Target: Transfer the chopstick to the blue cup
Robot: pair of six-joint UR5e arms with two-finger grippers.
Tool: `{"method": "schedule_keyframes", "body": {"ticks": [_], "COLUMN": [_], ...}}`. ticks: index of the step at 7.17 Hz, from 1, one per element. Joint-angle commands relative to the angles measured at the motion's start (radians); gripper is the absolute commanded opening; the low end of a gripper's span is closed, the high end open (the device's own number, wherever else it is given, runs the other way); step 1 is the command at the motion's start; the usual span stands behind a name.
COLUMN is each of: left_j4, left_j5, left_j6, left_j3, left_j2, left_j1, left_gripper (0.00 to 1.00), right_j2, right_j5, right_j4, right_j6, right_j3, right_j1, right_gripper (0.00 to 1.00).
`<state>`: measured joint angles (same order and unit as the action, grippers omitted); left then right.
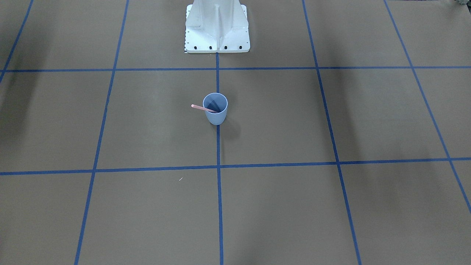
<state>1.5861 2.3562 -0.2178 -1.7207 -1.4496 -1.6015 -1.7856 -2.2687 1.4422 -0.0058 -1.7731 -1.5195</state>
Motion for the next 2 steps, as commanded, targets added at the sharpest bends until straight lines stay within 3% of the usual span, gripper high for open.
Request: {"method": "schedule_keyframes", "body": {"ticks": [1,2], "left_j4": [0.000,0.000], "left_j5": [0.000,0.000], "left_j6": [0.000,0.000], "left_j3": [0.000,0.000], "left_j2": [0.000,0.000], "left_j1": [0.002,0.003], "left_gripper": [0.99,0.99], "right_j2": [0.003,0.003], "right_j5": [0.000,0.000], "right_j4": [0.001,0.000], "right_j6": [0.001,0.001], "right_j3": [0.004,0.004], "right_j1": [0.002,0.004], "right_gripper": [1.00,1.00]}}
